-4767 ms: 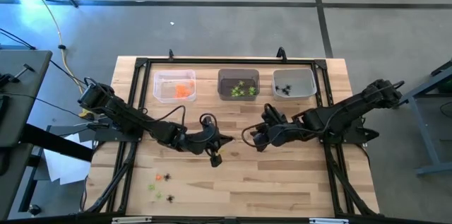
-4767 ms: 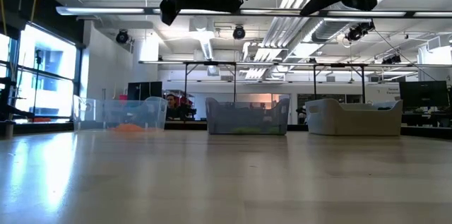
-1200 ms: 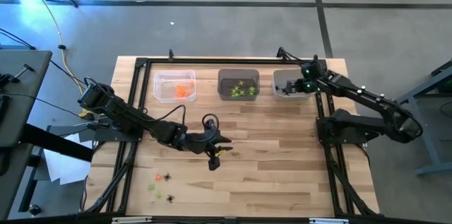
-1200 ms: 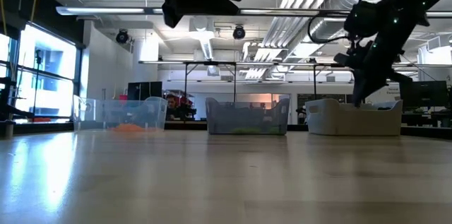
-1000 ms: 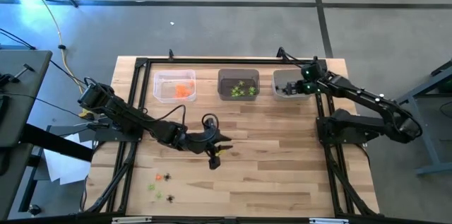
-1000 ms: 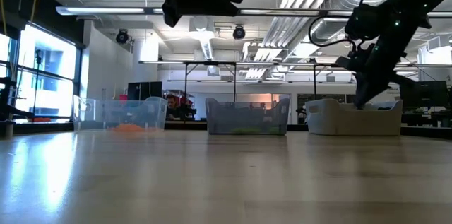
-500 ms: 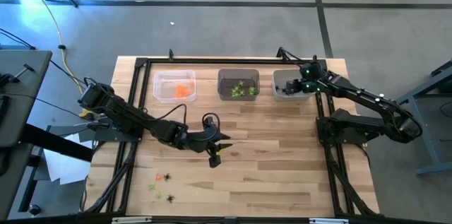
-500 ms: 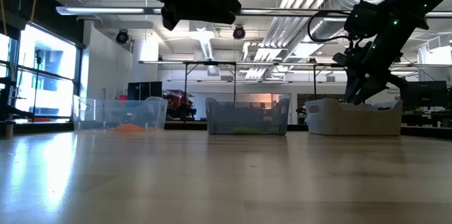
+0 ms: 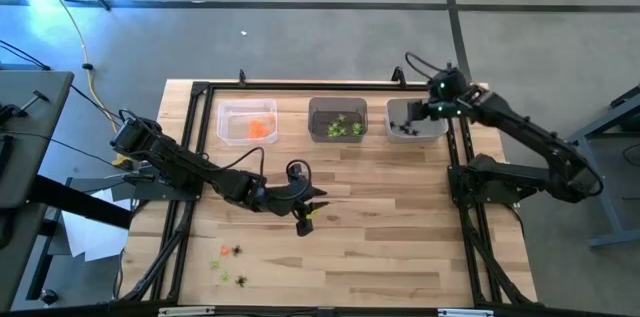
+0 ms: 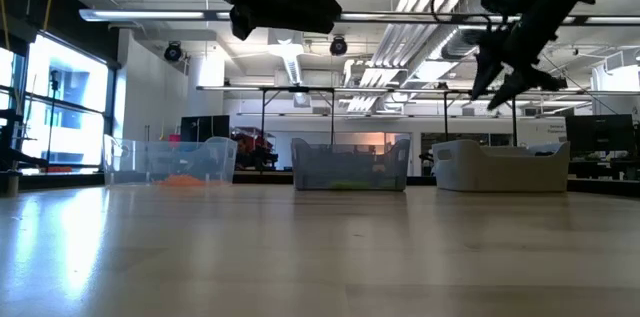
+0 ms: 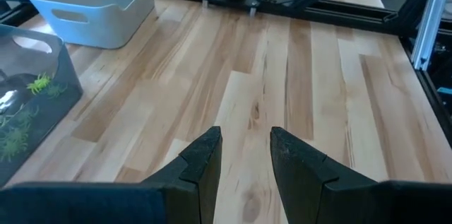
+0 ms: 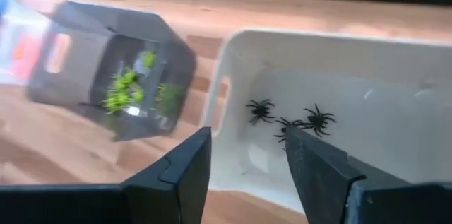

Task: Sort Halloween decoration
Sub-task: Put the black spider toy into the white bin

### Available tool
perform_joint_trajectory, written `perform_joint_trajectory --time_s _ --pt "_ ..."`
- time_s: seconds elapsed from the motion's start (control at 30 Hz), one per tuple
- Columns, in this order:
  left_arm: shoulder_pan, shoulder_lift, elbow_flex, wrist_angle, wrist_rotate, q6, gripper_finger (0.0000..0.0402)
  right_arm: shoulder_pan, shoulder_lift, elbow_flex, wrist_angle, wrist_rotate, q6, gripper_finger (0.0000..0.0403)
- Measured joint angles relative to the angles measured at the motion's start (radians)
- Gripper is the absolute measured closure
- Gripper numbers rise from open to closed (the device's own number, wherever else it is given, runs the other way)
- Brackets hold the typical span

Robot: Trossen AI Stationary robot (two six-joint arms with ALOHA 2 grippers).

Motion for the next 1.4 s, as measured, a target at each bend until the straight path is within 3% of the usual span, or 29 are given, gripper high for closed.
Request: perform_joint_trajectory --time_s 0.1,0.2,0.37,0.5,0.7,0.9,1.0,1.13,1.27,1.33,1.4 --pt "0.000 0.000 0.000 -0.004 -0.013 0.008 0.0293 0.034 0.000 0.106 -0.094 0.000 -0.014 0.0238" --pt "-0.005 -0.001 0.000 -0.018 -0.120 0.019 0.0293 0.102 0.000 0.186 -0.141 -0.001 -0.020 0.0247" --pt "-0.011 -0.062 -0.001 -0.151 -0.243 0.012 0.0293 0.325 0.000 0.226 -0.083 -0.011 0.057 0.0255" --pt "-0.018 -0.148 -0.001 -0.328 -0.249 -0.059 0.0293 0.577 0.008 0.170 0.166 0.032 0.159 0.0256" --pt "-0.079 -0.286 -0.001 -0.618 -0.310 -0.210 0.0293 0.924 0.137 0.101 0.555 0.224 0.194 0.0256" --pt "-0.192 -0.389 -0.001 -0.837 -0.293 -0.392 0.0294 1.094 0.375 0.099 0.833 0.261 0.204 0.0256" --pt "-0.244 -0.412 0.000 -0.942 -0.155 -0.512 0.0294 1.133 0.460 0.099 0.935 0.260 0.230 0.0256" --pt "-0.305 -0.410 -0.024 -1.033 0.182 -0.749 0.0294 1.177 0.530 0.099 0.964 0.269 0.277 0.0256" --pt "-0.380 -0.399 -0.097 -0.969 0.484 -0.908 0.0294 1.207 0.564 0.099 0.968 0.349 0.316 0.0256" --pt "-0.418 -0.386 -0.132 -0.912 0.567 -0.933 0.0294 1.217 0.572 0.099 0.973 0.391 0.322 0.0256" --pt "-0.455 -0.369 -0.154 -0.874 0.588 -0.933 0.0294 1.225 0.573 0.099 0.979 0.419 0.324 0.0256"
